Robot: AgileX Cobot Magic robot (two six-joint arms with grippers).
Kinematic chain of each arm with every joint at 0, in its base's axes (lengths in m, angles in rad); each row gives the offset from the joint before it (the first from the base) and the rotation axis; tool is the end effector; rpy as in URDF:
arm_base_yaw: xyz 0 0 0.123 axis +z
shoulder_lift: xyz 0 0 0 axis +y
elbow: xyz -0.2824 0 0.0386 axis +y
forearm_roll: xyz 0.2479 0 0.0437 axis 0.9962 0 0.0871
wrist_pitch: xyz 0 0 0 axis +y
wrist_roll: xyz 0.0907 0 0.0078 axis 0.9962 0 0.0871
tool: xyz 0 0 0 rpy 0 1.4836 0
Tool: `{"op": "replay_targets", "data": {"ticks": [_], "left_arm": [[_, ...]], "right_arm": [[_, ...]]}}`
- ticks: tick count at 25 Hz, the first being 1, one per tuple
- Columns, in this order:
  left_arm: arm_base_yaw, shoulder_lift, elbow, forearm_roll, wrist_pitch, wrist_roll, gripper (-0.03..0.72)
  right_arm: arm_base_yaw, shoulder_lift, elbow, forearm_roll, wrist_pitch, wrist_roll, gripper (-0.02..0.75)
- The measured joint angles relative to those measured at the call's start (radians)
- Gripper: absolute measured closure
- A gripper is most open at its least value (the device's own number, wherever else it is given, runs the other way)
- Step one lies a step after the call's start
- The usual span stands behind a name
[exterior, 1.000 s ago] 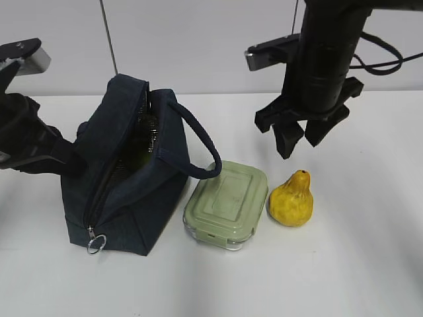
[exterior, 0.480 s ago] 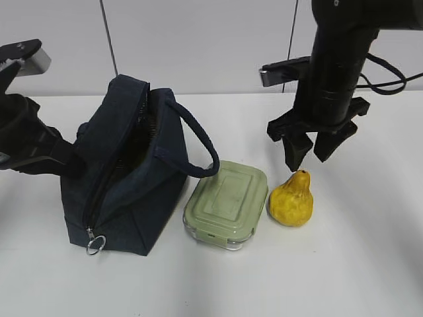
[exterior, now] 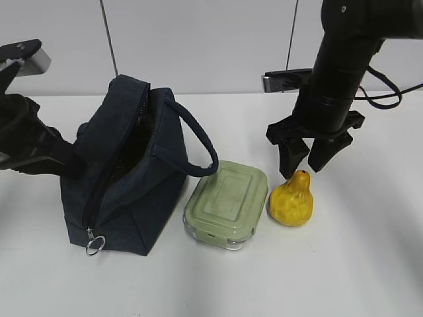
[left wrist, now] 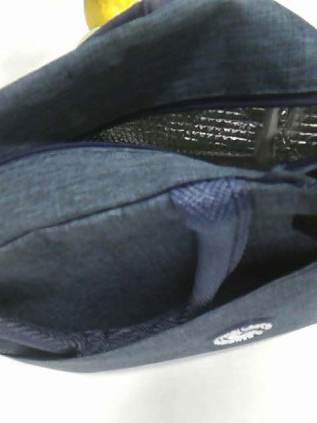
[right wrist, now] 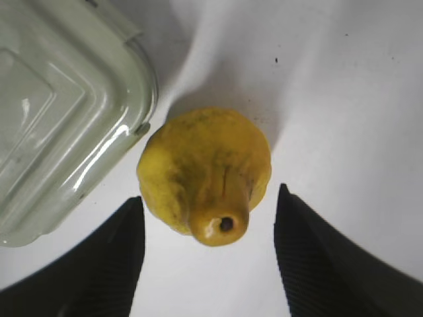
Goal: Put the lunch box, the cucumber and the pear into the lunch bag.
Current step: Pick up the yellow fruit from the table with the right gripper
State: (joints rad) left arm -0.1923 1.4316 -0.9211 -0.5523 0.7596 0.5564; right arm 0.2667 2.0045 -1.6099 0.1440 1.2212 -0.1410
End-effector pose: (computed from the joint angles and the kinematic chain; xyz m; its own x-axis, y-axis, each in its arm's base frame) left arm 0.2635 -0.0849 0.2492 -0.8222 0.2890 -0.4903 0.4539 0.8528 -0.2583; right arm 0.3858 0.1181 0.2180 -0.9353 -0.3492 -0.0576 -0.3539 0.9262 0.1300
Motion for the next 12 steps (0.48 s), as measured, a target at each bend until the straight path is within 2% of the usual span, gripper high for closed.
{"op": "replay_targets", "data": {"ticks": [12], "left_arm": [[0.0,0.0,0.0,0.001,0.001,0.0,0.686]], "right_arm": [[0.0,0.012,0.073,0.002,-0.002,-0.031,0.255]]}}
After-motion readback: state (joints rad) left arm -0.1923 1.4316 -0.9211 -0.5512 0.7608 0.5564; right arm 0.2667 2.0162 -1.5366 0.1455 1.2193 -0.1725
